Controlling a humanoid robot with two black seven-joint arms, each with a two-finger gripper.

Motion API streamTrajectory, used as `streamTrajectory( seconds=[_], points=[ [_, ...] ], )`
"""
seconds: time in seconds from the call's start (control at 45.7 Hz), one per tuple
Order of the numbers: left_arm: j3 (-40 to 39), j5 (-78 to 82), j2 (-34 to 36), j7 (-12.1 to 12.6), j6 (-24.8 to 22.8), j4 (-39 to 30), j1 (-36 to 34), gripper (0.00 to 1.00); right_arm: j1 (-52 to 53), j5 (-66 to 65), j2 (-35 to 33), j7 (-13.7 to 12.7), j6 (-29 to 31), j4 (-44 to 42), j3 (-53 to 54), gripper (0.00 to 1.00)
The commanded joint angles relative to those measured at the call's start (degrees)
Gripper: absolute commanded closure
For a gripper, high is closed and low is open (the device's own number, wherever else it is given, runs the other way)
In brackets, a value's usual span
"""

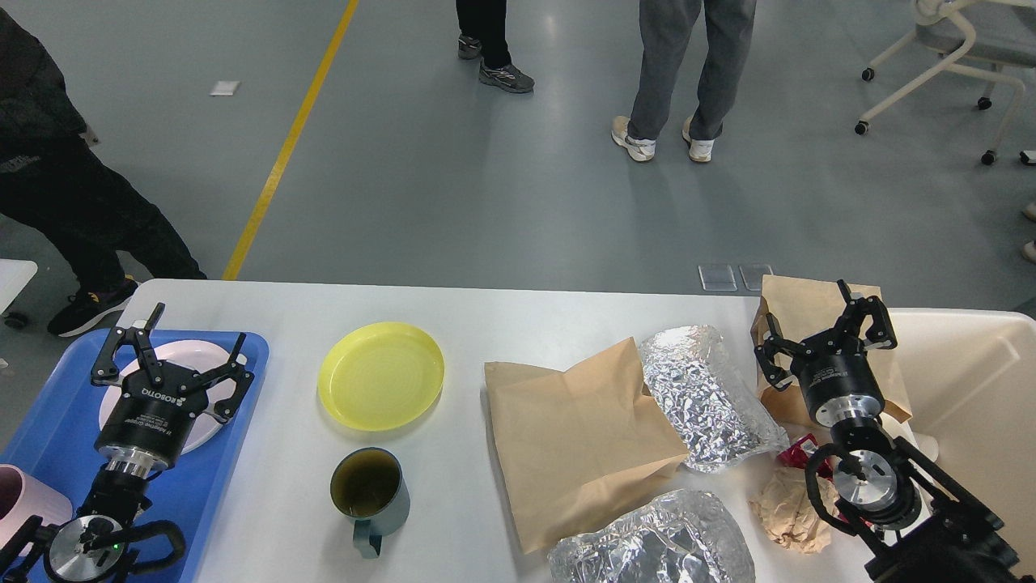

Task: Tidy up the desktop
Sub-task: 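Lift the left gripper off the blue tray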

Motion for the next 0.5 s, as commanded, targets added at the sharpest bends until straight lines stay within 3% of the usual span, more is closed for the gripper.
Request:
streamTrajectory(
  seconds=[0.0,0.263,0.482],
  points=[
    [-0.07,-0.06,0.01,-0.46,-0.04,0.01,0.01,0.03,0.00,0.00,-0.01,0.02,0.03,0.01,0.00,0.00],
    [0.11,-0.15,0.79,0.16,0.66,-0.17,0.10,0.03,0.00,0.00,-0.01,0.02,0.03,0.01,0.00,0.00],
    [3.97,-0.50,8.52,-0.46,-0.04,0.01,-0.43,0.03,0.00,0.00,-0.01,-0.07,0.03,-0.07,0.00,0.00]
  ],
)
